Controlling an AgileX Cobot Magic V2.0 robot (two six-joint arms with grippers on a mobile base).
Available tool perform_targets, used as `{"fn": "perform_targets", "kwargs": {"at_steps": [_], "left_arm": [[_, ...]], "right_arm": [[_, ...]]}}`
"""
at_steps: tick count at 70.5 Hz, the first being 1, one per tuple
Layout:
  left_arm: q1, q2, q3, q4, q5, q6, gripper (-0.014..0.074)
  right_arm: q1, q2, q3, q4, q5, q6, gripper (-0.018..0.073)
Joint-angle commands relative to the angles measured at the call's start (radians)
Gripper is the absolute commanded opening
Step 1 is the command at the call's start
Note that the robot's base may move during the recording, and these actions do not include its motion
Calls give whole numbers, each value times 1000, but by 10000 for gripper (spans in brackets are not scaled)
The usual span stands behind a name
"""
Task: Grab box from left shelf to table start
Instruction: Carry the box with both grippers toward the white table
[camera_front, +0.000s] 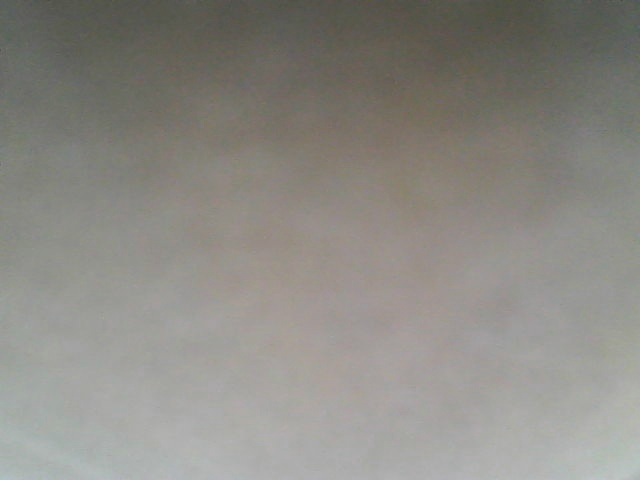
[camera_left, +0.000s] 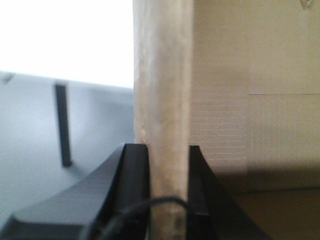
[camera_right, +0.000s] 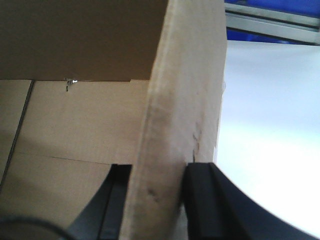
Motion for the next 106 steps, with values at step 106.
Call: {"fn": "perform_targets", "kwargs": {"at_steps": [106], "left_arm": [[-2,5,-29,10,-63,-2,-99]], "right_arm": [[-8,17,-29,-71,-161,-6,60]]}}
